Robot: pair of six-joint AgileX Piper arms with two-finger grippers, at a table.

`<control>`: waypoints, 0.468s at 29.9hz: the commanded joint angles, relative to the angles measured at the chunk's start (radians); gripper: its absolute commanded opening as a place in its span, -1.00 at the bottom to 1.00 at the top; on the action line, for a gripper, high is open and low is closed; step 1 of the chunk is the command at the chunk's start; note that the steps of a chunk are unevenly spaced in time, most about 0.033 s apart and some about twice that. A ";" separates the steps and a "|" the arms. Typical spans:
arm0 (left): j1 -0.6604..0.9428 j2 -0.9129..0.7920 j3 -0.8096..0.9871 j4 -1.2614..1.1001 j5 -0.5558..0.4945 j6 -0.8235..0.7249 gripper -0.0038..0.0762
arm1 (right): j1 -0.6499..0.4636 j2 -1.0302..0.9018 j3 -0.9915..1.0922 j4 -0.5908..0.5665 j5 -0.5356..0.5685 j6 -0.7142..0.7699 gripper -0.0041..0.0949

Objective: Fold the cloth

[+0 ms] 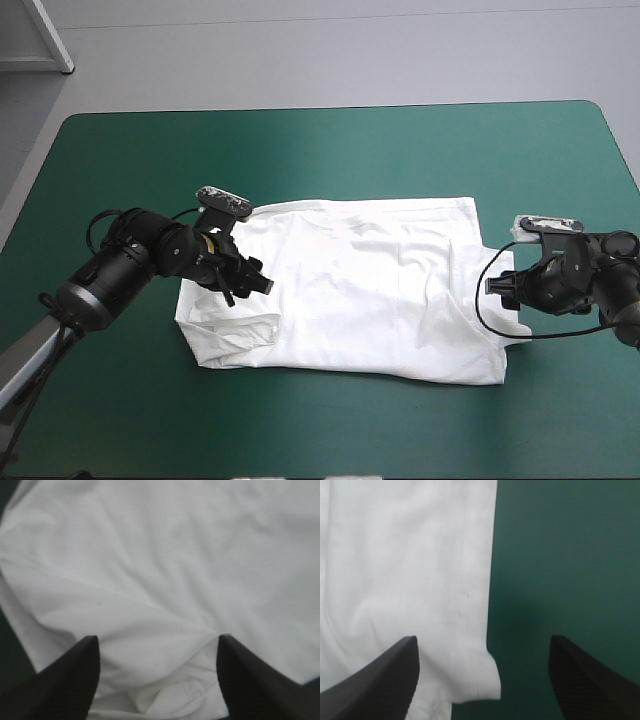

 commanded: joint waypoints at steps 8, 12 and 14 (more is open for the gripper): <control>-0.007 -0.142 -0.054 0.099 0.071 -0.105 0.31 | -0.014 0.161 -0.075 0.011 -0.159 0.010 0.38; -0.007 -0.184 -0.054 0.110 0.098 -0.116 0.31 | -0.014 0.249 -0.075 0.025 -0.199 0.010 0.29; -0.007 -0.204 -0.054 0.110 0.109 -0.117 0.31 | -0.014 0.284 -0.075 0.033 -0.216 0.010 0.23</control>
